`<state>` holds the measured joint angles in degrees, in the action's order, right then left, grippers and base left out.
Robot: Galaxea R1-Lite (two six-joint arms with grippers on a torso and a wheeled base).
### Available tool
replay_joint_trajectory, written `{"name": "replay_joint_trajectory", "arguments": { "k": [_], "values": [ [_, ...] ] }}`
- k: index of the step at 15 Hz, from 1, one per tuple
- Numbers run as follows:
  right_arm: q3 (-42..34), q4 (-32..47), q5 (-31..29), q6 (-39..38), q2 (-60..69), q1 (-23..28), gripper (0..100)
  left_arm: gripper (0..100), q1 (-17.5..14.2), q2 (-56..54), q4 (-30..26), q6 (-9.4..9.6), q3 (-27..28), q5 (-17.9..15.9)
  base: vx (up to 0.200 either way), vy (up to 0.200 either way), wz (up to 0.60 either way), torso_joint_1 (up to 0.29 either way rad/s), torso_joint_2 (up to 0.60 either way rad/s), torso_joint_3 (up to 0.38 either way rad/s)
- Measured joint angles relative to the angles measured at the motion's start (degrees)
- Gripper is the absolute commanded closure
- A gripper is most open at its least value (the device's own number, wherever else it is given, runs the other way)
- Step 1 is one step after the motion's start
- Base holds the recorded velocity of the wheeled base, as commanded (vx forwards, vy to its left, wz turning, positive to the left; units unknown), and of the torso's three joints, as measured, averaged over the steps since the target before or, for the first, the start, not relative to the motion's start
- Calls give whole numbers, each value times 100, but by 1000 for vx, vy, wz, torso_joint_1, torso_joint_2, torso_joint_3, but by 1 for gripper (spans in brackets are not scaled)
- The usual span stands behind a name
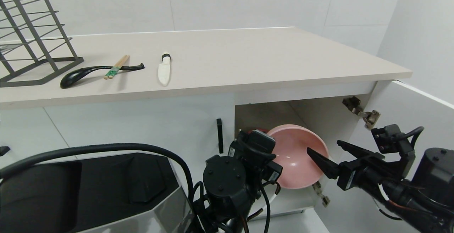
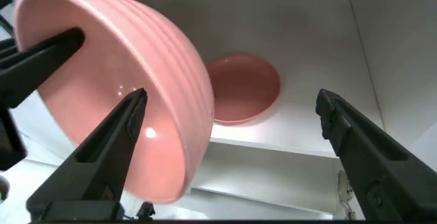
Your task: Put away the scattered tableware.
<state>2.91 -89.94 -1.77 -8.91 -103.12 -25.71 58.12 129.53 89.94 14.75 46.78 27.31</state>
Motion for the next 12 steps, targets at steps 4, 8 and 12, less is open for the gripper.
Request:
{"name": "replay_joint_trajectory", "arguments": {
  "k": [4, 8, 12],
  "values": [
    [44, 2, 0, 2, -44, 27, 0, 100, -28, 20, 0, 0, 243, 68, 0, 0, 0, 0, 0, 0],
    [162, 0, -6, 7, -13, 5, 100, 100, -38, 112, 0, 24, 477, 69, 0, 0, 0, 0, 0, 0],
    [210, 15, -123, 16, 137, -297, 100, 100, -49, 267, 22, 35, 835, 94, 0, 0, 0, 0, 0, 0]
  ]
}}
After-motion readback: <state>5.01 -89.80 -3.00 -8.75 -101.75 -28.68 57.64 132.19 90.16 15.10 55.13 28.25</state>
